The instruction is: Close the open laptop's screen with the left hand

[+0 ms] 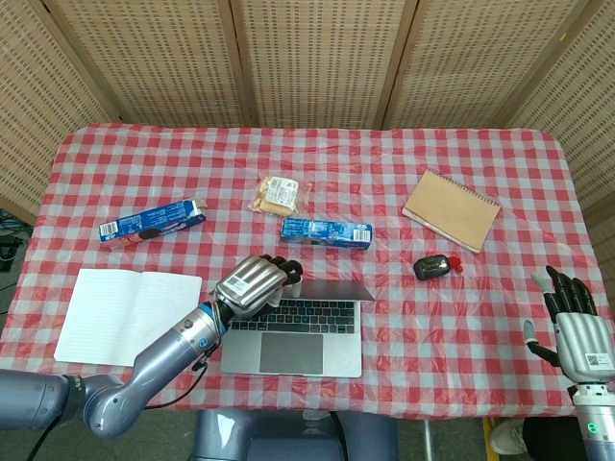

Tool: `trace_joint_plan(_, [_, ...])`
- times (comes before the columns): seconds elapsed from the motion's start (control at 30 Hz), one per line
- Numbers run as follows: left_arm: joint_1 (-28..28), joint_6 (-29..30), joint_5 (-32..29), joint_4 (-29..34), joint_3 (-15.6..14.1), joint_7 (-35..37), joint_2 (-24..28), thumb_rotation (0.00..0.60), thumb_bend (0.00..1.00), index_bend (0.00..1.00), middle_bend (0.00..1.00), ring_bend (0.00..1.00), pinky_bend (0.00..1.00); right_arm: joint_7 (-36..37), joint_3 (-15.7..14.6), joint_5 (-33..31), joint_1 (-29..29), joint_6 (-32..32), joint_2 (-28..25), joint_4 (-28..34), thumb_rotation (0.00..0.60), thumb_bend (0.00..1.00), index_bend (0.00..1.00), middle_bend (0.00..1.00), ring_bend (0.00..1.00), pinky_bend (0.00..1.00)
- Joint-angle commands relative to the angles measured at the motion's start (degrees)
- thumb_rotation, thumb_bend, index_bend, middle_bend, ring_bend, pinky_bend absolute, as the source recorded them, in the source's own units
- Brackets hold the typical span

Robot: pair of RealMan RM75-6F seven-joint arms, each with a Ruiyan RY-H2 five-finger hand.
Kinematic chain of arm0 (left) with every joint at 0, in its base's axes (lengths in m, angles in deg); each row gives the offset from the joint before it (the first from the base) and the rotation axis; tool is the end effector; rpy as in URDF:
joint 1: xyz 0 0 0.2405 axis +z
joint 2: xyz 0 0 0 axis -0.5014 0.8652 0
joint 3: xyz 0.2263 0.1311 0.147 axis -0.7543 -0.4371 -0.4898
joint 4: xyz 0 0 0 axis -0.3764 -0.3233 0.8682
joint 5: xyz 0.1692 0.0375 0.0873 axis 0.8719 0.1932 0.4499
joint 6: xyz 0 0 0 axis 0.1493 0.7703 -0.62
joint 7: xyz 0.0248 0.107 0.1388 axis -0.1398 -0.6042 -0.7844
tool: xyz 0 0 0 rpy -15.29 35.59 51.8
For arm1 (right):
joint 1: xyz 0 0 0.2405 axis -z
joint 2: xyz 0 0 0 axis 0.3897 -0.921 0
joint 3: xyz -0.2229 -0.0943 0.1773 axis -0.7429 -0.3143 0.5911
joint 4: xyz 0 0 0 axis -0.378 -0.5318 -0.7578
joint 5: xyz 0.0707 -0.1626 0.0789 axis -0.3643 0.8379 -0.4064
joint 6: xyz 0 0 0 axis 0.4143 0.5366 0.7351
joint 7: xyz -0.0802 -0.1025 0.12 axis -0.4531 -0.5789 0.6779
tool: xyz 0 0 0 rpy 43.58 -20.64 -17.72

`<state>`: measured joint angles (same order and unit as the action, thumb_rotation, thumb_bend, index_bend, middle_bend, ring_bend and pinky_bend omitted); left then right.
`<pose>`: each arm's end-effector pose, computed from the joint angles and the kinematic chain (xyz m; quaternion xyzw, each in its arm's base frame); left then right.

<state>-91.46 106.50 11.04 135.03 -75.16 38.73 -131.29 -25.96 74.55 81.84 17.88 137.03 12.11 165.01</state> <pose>-0.0258 0.3561 0.0453 -0.8158 -0.3654 -0.3580 0.2697 -0.3578 -0.2239 0.1912 0.5808 -0.3944 0.3901 0.5958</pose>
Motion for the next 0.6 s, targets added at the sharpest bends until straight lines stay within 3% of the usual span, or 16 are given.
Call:
trace_joint_plan(0.03, [0.0, -0.2, 0.0, 0.5, -0.5, 0.5, 0.0, 0.600, 1.00, 0.48, 0.28, 0.29, 0.36, 0.0, 0.0, 0.1, 0.0, 0.1, -0.1, 0.1, 0.600, 0.69, 0.11, 0.00, 0.00, 0.00])
trace_joint_plan(0.6, [0.3, -1.8, -0.1, 0.2, -4.9, 1.8, -1.6, 0.600, 1.00, 0.49, 0.28, 0.29, 0.36, -0.1, -0.1, 0.0, 0.2, 0.2, -0.4, 0.6, 0.600, 0.70, 0.12, 0.00, 0.00, 0.00])
